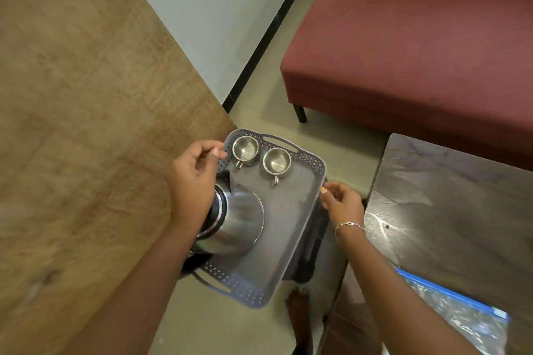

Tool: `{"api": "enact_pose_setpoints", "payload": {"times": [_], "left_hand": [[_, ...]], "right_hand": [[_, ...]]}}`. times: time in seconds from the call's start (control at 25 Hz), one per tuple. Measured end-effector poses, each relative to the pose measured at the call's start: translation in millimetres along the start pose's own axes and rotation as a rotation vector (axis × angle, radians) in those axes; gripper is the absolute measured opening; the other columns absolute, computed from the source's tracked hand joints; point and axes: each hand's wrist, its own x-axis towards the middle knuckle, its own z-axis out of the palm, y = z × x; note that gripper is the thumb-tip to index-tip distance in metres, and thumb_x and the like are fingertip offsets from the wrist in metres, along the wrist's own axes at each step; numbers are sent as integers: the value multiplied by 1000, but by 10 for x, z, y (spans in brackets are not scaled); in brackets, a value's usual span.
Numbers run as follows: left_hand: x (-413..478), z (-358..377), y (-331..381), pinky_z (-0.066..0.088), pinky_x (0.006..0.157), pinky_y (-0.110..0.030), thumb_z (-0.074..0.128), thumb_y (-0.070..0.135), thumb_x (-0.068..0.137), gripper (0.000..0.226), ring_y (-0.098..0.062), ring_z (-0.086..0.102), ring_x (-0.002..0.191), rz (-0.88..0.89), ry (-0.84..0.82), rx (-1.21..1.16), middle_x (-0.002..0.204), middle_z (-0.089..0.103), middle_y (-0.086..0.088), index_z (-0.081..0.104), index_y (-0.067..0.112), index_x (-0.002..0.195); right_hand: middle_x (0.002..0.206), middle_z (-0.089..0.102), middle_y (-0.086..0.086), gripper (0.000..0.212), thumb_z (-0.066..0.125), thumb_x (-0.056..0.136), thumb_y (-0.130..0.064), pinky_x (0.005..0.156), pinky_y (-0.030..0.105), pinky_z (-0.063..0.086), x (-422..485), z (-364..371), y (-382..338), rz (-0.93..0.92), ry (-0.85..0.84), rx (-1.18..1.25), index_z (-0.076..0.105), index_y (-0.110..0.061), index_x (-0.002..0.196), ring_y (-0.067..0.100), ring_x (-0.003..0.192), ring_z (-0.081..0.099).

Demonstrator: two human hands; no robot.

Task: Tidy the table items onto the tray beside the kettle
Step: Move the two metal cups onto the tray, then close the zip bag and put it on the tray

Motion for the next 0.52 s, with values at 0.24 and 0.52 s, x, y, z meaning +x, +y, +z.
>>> {"api": "enact_pose_setpoints", "payload": {"times": [0.24,0.52], "left_hand": [[-1316,471,342,49,64,-11,55,2,89,17,-1,65,69,-17,-103,-24,69,67,3,66,16,89],[-2373,1225,450,52,69,-30,57,0,87,17,-13,64,66,-240,-401,-25,67,67,-1,66,13,82]], "right_hand": [[94,66,17,10,63,84,-11,79,38,53,-531,-1210,240,-126,72,-107,63,-12,94,26,81,63],[87,65,9,13,63,83,-7,72,30,50,-1023,-2582,797,-34,235,-147,65,-3,96,21,76,60]]}}
